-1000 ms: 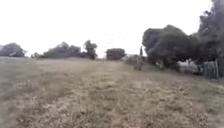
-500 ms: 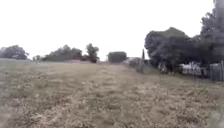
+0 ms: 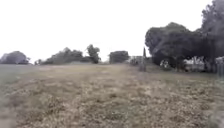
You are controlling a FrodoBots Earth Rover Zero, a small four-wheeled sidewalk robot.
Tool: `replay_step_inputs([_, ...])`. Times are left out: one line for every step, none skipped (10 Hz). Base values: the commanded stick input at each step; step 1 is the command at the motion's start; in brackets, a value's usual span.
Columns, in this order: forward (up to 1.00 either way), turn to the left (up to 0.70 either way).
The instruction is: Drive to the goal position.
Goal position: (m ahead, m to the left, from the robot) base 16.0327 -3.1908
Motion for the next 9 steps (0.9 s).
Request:
replay_step_inputs([0.68, 0.03])
replay_step_inputs([0.68, 0.04])
replay_step_inputs([0.68, 0.04])
replay_step_inputs([0.68, 0.03])
replay_step_inputs([0.68, 0.03])
replay_step_inputs([0.68, 0.03])
replay_step_inputs([0.68, 0.03])
replay_step_inputs([0.68, 0.03])
replay_step_inputs([0.68, 0.03])
